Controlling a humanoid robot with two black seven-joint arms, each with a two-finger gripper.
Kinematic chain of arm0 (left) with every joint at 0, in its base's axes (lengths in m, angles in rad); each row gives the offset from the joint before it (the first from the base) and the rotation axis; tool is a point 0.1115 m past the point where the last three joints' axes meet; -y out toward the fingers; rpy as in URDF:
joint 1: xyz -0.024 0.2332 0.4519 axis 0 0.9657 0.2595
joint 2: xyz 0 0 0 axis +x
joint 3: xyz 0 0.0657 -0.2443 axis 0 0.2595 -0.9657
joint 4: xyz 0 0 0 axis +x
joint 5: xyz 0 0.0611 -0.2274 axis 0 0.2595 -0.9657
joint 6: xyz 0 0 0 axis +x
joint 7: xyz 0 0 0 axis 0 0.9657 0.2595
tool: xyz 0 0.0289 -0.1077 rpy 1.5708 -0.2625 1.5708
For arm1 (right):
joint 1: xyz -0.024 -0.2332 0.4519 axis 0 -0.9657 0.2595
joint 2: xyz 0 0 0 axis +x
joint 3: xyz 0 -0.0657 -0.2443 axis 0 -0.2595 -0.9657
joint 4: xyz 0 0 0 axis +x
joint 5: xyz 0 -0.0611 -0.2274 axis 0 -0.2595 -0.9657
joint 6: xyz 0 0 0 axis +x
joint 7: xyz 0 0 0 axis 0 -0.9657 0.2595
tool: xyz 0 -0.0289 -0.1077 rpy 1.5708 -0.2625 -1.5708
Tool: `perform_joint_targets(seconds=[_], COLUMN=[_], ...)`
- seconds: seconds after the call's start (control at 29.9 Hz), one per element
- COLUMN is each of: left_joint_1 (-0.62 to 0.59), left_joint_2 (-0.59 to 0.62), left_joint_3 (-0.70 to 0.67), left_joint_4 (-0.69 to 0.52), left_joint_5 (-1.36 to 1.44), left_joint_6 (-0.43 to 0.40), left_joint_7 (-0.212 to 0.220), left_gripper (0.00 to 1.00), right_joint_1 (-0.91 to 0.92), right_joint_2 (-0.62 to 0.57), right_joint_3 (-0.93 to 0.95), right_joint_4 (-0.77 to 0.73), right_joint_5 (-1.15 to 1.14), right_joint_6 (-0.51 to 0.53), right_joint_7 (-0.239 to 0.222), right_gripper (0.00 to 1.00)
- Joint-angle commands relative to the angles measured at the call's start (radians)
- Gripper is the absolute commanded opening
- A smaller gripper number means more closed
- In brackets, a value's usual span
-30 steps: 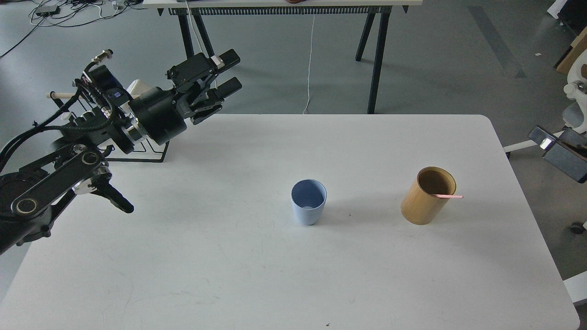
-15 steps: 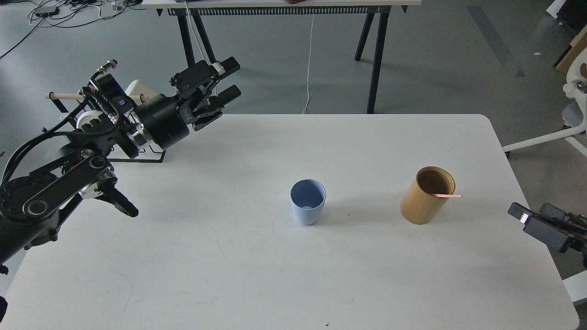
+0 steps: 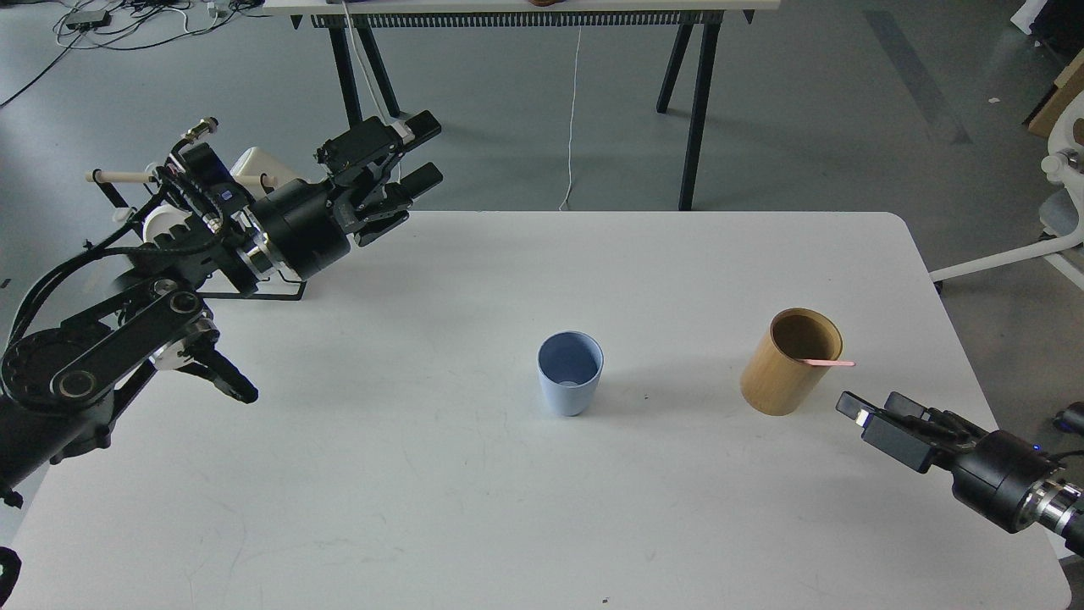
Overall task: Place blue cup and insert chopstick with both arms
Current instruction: 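Move the right gripper down toward the pink chopstick in the tube, then grasp the pink chopstick with the right gripper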
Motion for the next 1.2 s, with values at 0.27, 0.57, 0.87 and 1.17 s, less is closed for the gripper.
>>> perform_joint_targets(seconds=[0.27,0.57,0.87,1.17], left_joint_1=[0.003,0.012,0.021,0.024], left_joint_2=[-0.022,-0.035,-0.045,-0.049], left_joint_3=[0.000,0.000,0.000,0.000], left_joint_4=[0.022,0.045,0.060,0.071], left_joint_5=[-0.001,-0.001,-0.002,-0.002], left_joint_6=[0.000,0.000,0.002,0.002], left_joint_7=[0.000,0.000,0.000,0.000], left_gripper=[0.90,0.90,0.90,0.91], right_joint_1=[0.073,0.076,0.109,0.109], right_joint_2=[0.016,0.085,0.085,0.085], right_joint_3=[-0.006,-0.004,-0.006,-0.009], right_joint_4=[-0.019,-0.099,-0.099,-0.100], right_joint_5=[-0.024,-0.020,-0.015,-0.015], right_joint_6=[0.000,0.000,0.000,0.000], right_joint_7=[0.000,0.000,0.000,0.000], right_gripper=[0.99,0.97,0.85,0.67])
